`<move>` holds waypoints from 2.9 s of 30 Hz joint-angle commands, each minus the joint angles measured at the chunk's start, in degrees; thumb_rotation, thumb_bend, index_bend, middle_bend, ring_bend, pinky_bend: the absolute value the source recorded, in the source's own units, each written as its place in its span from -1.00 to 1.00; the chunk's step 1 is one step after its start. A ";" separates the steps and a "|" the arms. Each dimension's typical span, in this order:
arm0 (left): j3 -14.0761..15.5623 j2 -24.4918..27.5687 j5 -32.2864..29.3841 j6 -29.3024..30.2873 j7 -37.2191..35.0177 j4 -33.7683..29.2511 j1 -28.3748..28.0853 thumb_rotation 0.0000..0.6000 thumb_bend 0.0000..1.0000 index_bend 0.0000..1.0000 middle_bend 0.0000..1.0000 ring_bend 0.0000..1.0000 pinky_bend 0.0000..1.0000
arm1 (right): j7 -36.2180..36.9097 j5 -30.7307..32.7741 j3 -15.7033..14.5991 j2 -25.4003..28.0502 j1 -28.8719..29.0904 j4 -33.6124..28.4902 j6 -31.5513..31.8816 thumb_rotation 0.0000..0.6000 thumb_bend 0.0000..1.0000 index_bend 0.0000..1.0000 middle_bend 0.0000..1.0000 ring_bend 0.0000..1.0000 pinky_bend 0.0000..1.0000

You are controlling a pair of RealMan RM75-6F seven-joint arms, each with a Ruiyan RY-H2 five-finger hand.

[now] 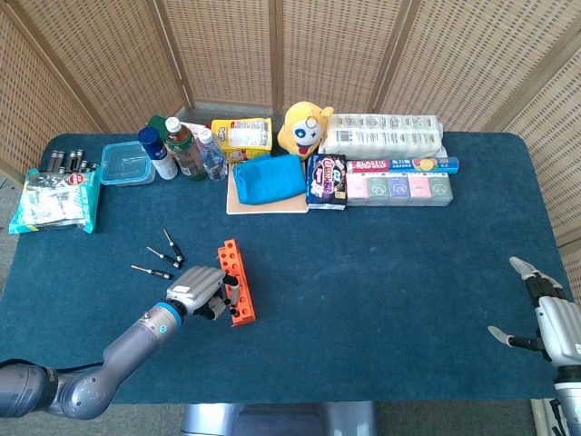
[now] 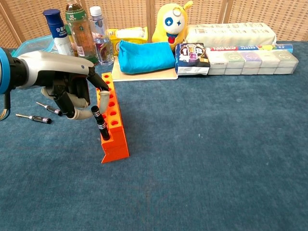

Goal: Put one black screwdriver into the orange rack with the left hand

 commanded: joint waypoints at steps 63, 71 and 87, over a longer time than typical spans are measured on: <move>-0.20 0.12 -2.33 0.11 1.40 -0.60 -1.51 1.00 -0.23 -0.12 1.00 1.00 1.00 | 0.03 0.31 0.11 0.14 0.05 -0.18 -0.18 1.00 -1.00 -0.92 -0.80 -0.68 -0.79; -1.04 1.54 0.45 1.49 0.31 -2.06 -0.38 1.00 -0.23 -0.16 1.00 1.00 1.00 | 0.17 0.37 0.13 0.21 0.01 -0.23 -0.15 1.00 -1.00 -0.92 -0.81 -0.68 -0.79; 2.46 4.83 7.79 4.75 4.14 -3.37 2.83 1.00 -0.31 -0.67 1.00 1.00 1.00 | -0.03 0.64 0.16 0.17 0.06 -0.46 -0.36 1.00 -1.00 -0.92 -0.80 -0.67 -0.79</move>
